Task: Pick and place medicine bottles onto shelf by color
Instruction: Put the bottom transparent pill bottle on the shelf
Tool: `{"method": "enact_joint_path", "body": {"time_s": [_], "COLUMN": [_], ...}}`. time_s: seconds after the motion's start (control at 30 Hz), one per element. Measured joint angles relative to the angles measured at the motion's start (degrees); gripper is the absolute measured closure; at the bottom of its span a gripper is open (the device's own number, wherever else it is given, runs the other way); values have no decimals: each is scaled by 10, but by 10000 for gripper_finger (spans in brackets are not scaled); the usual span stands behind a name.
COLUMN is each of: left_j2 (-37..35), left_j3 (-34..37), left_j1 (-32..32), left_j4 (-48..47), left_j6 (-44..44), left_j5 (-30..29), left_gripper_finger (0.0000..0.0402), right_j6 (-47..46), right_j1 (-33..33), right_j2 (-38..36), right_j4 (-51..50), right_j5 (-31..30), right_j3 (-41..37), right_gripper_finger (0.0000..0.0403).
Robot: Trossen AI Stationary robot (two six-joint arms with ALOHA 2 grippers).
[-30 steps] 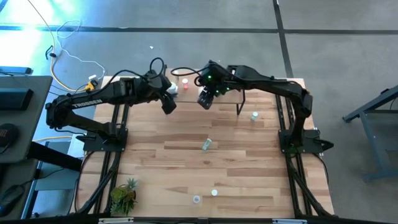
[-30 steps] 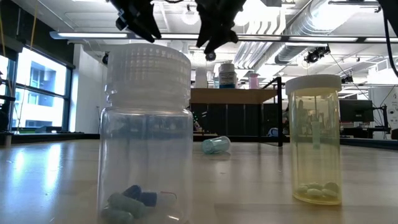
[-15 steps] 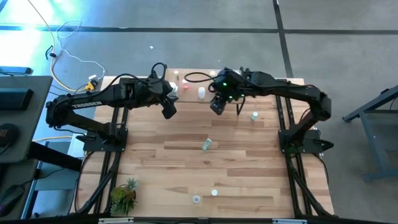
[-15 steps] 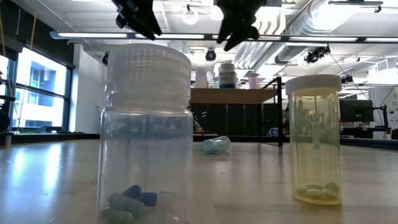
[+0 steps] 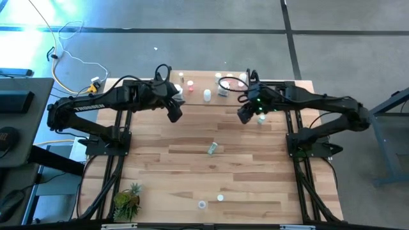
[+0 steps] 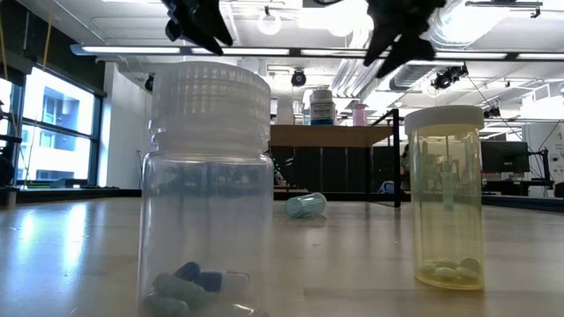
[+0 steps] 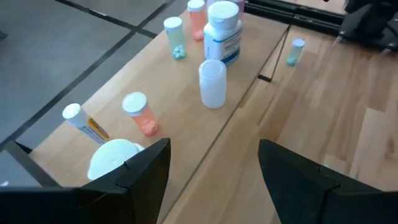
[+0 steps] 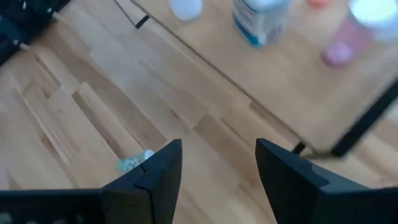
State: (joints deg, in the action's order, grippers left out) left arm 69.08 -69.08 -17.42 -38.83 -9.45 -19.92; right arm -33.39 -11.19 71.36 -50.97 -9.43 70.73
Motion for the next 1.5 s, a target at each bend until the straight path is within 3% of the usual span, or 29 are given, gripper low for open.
{"method": "enact_joint_path", "body": {"time_s": [0.2, 0.43, 0.9, 1.1, 1.5], "left_j2": [0, 0, 0, 8, 81], "left_j3": [0, 0, 0, 0, 0], "left_j1": [28, 85, 252, 325, 429], "left_j4": [7, 14, 13, 14, 30], "left_j6": [-4, -25, -116, -132, -141], "left_j5": [0, 0, -20, -48, -57], "left_gripper_finger": [167, 167, 167, 167, 167], "right_j6": [-84, -133, -257, -283, -282], "right_j1": [20, 71, 183, 213, 219], "right_j2": [-48, -56, -53, -53, -35], "right_j4": [-5, -7, -6, -6, -2], "right_j5": [-4, -23, -89, -120, -122], "right_j3": [-41, -43, -43, -43, -43], "right_gripper_finger": [208, 208, 208, 208, 208]}}
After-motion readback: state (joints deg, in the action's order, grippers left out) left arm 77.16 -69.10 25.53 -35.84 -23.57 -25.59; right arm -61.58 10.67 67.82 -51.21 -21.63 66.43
